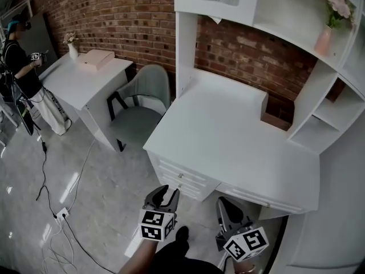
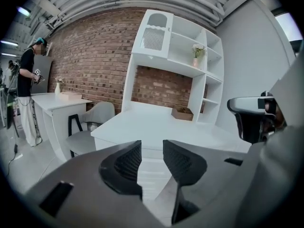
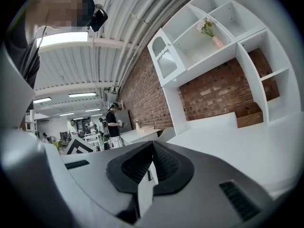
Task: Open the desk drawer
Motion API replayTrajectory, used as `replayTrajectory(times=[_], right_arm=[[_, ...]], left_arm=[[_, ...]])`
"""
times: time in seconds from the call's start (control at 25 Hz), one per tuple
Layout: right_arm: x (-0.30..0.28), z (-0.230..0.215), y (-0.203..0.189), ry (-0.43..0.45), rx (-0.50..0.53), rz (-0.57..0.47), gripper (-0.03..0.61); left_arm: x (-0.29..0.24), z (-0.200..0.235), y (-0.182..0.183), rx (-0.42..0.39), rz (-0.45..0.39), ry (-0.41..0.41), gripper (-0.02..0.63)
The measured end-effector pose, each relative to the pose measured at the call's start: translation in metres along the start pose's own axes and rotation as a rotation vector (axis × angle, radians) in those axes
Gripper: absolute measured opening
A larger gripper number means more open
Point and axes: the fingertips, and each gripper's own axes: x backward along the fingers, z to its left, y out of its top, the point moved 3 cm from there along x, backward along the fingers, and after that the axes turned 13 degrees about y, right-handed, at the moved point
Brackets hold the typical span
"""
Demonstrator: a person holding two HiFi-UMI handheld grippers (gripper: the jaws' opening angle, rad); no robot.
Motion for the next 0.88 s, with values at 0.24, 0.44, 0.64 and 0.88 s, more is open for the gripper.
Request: replayTrajectory(times=[0.24,0.44,0.64,0.88], right_arm=[[-0.029,-0.016,0.0,-0.003,-0.006,0.007,0.005],[-0.044,-0.029,-0.001,-0.011,-0.013,0.016,0.005],[-0.055,-0.037,0.001,-0.021,-0.018,0.017,0.005],[-0.06,-0.047,-0.009,-0.038,-0.031,0.04,0.005]], left_arm=[[-0.044,0.014,-0.02,-0.002,0.082,0.007,0.146],[-0.074,0.02,-0.047,-0.013,0.159,0.019,0.155],[-0.103,0.027,-0.062,0.002,0.211,0.028,0.155],[-0.139,0.028,-0.087,0.006,0.266,0.042,0.155]])
